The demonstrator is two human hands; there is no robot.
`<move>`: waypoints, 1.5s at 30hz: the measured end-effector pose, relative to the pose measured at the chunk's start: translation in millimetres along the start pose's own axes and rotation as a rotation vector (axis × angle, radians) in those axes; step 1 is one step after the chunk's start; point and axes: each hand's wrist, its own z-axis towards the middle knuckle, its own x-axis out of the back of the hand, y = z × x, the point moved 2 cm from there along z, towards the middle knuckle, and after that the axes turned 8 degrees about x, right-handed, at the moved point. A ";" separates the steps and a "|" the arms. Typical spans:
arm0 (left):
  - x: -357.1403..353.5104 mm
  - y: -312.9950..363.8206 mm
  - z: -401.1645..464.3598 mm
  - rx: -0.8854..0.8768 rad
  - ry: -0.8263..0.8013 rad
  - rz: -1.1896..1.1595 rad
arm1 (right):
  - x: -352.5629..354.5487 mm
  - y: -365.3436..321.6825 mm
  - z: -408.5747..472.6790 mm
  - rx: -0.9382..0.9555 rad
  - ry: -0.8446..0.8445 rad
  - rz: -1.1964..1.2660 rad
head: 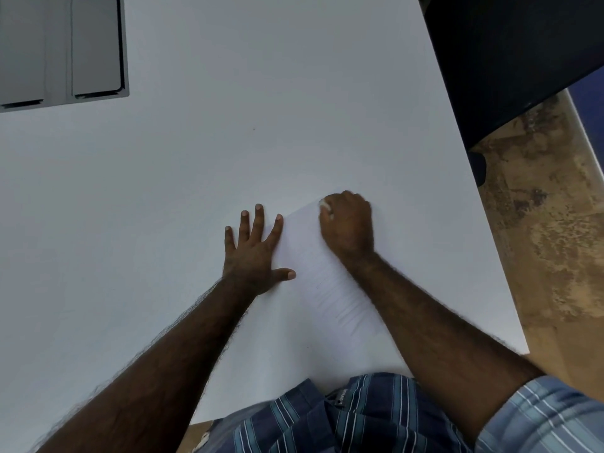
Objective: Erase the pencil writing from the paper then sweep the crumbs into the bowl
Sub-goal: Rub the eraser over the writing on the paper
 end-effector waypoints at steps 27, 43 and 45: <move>55.8 -10.0 87.4 -0.621 0.037 0.507 | 5.5 13.0 -30.8 -0.073 -0.049 0.272; 59.7 3.8 95.6 -0.576 0.066 0.606 | 5.9 24.2 -15.4 -0.113 0.052 0.108; 59.6 4.0 96.0 -0.567 0.073 0.614 | 4.7 18.4 -16.3 -0.135 0.076 0.113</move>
